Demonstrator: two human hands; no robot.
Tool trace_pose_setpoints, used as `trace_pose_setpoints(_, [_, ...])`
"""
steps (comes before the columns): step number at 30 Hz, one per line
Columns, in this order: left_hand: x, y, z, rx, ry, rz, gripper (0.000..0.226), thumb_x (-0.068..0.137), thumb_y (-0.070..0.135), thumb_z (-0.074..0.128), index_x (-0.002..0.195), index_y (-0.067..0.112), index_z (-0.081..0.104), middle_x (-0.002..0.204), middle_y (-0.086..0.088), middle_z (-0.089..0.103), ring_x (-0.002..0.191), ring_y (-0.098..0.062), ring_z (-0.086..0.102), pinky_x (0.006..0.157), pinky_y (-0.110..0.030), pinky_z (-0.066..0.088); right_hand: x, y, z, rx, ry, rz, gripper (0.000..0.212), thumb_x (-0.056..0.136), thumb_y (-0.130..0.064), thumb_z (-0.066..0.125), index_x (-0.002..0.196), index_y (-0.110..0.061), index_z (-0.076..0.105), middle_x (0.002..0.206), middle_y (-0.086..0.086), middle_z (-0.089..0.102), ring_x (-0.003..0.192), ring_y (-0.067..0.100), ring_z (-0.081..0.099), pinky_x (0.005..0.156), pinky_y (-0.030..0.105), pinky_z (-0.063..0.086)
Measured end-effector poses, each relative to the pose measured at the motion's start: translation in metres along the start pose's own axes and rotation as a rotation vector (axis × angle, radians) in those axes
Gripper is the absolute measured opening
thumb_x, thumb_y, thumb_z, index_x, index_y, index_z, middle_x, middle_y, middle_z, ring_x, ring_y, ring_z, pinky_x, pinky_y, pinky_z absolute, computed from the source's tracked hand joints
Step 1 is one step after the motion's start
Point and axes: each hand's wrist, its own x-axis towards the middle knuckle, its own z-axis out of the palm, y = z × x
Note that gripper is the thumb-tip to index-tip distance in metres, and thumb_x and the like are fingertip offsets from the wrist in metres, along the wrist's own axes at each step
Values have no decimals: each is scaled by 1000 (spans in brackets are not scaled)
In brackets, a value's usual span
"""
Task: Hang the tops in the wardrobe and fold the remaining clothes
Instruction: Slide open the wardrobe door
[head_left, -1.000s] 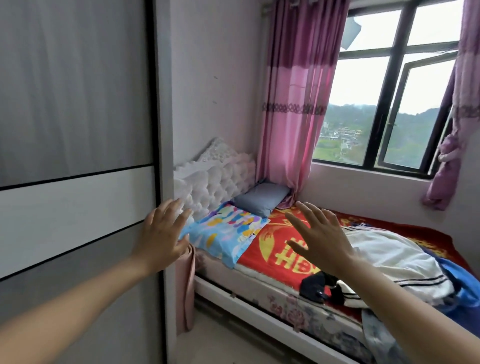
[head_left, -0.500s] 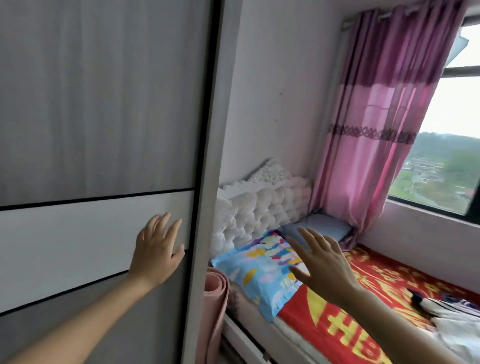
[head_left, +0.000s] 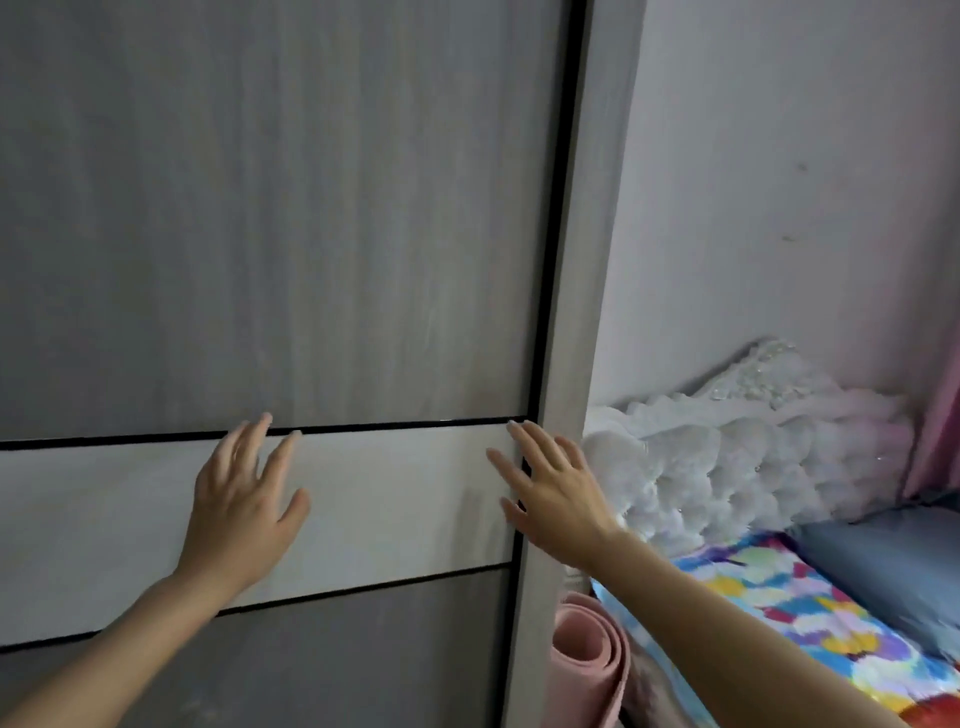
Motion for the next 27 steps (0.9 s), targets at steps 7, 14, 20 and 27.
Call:
trace_pose_setpoints(7, [23,-4,6,202,14,-90,63,77,34,35,118,-6,60,127,-37,47,107,-58,50,75,-66,46,71,17,29,157,344,-69,50,55,-19,83,103,-11,72,119,21,62,107,33,62,83,44,53])
trace_pose_setpoints(14, [24,-2,49,257,122,-161,71,96,56,13,134,1,39,139,-37,33,125,-50,29,80,-66,43,92,-6,86,129,399,-3,75,60,-56,77,122,-17,63,130,27,52,123,44,45,88,57,45])
trace_pose_setpoints(20, [35,2,85,277,248,-272,76,95,57,13,135,-6,27,136,-45,27,126,-59,26,96,-68,28,106,-23,117,189,540,85,77,75,-62,53,136,-17,42,153,25,2,143,35,-11,108,56,15])
trace_pose_setpoints(27, [41,-22,113,384,541,-158,69,94,52,21,139,0,24,136,-42,30,131,-51,19,107,-54,17,114,-27,129,198,692,110,66,81,-56,38,135,-17,35,153,22,8,144,32,-11,104,58,27])
